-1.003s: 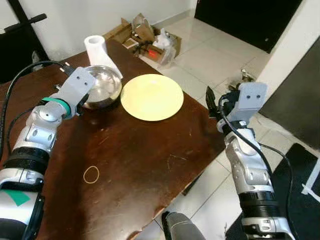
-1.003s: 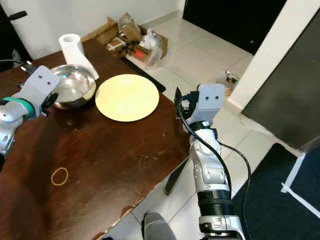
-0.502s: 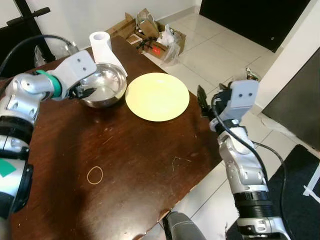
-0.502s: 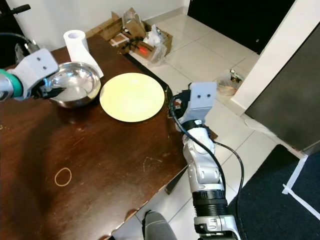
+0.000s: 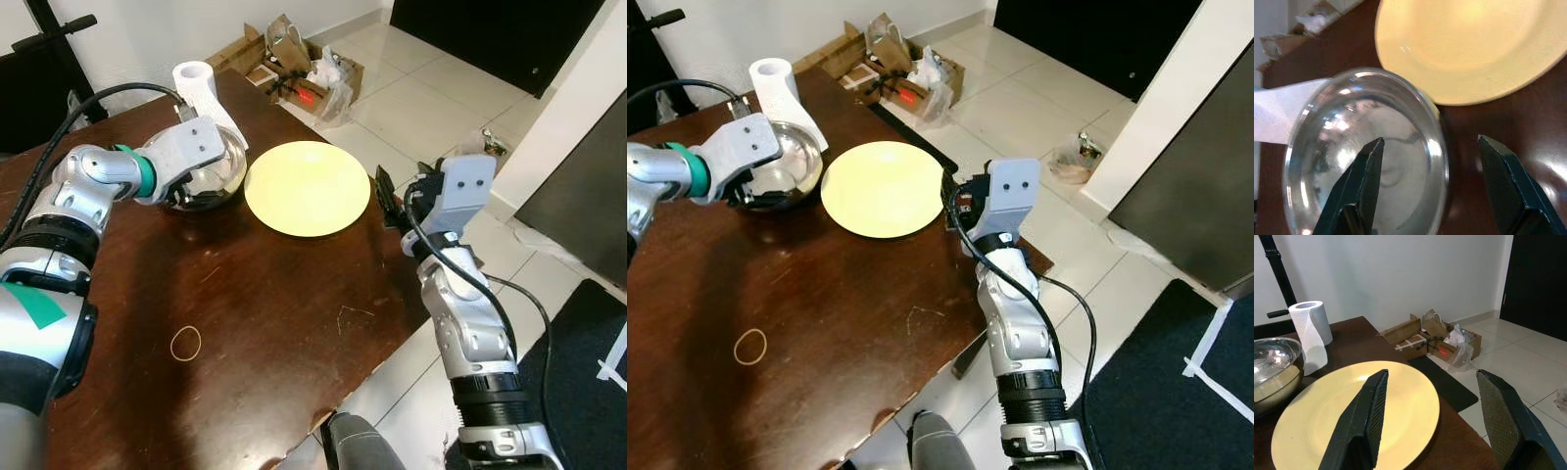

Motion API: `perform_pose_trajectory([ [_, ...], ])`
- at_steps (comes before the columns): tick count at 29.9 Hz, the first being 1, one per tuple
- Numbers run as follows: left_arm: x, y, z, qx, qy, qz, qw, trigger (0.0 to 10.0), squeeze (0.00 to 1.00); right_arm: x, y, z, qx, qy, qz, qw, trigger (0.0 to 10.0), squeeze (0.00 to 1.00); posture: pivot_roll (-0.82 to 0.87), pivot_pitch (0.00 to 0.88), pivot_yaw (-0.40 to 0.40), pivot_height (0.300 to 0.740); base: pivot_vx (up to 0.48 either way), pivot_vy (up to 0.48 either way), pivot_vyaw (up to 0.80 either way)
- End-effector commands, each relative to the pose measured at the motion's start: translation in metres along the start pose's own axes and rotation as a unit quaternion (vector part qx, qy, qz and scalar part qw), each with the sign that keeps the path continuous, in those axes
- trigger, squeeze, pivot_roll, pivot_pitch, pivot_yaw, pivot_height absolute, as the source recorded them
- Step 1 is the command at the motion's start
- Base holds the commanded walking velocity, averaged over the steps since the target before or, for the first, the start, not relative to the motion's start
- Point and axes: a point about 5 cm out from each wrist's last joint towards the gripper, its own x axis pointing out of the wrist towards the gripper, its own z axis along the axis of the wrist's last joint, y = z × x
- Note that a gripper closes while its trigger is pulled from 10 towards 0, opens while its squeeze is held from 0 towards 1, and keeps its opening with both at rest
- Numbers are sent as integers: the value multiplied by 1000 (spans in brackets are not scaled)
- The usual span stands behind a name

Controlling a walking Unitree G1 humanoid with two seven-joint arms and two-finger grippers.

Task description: Setting the table

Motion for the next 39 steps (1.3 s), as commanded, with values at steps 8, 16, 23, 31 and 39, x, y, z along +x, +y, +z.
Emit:
perform_pose_trajectory([
  [8,10,-19,-16,3,38,-32,999,10000,0,-4,-5,-1,-5,8,-5,1000,10000,0,-205,11,48,740,0,0,0],
  [16,18,-23,-24,20,75,23,997,3882,0,-5,-4,-1,-5,10,-5,1000,10000,0,-213,19,42,740,0,0,0],
  [23,20,-25,-27,26,81,39,996,0,0,-6,-5,-1,-6,12,-8,1000,10000,0,-218,21,41,740,0,0,0],
  [31,20,-27,-29,19,80,40,996,0,0,-4,-6,-1,-6,13,-9,1000,10000,0,-216,20,40,740,0,0,0],
  [39,22,-35,-34,23,81,21,996,0,0,-5,-6,-1,-5,13,-10,1000,10000,0,-217,17,41,740,0,0,0],
])
